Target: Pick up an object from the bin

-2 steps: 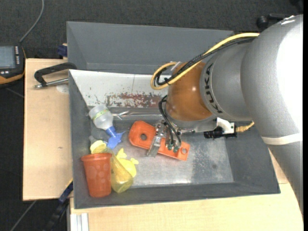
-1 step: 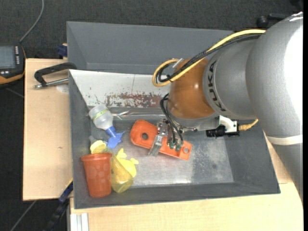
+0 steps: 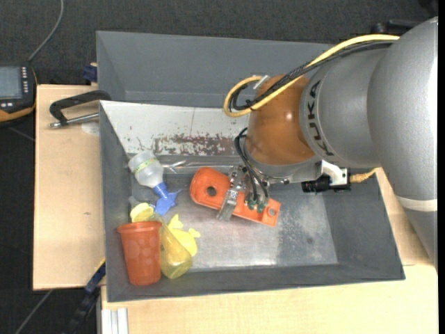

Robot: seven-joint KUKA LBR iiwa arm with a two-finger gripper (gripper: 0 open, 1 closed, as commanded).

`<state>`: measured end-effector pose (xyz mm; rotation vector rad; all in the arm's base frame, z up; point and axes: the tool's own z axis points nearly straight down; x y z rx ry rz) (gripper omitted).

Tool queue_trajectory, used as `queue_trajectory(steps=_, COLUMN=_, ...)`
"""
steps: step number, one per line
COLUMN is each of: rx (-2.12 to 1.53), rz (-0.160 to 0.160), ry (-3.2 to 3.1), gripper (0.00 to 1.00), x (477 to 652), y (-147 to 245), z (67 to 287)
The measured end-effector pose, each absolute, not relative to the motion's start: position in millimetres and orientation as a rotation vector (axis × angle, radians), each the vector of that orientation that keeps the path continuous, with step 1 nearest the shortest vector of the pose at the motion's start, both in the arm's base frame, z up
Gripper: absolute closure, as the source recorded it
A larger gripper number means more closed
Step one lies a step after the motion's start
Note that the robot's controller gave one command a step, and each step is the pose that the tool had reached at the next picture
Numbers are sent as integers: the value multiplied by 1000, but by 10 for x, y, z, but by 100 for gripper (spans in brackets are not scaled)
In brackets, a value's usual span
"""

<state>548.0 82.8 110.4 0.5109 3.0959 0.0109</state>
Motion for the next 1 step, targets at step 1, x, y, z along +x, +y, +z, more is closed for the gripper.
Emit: queue_trajectory(steps=1, rx=509, rz=14, ry=3090, gripper=100, x=5498, y=831, z=1294)
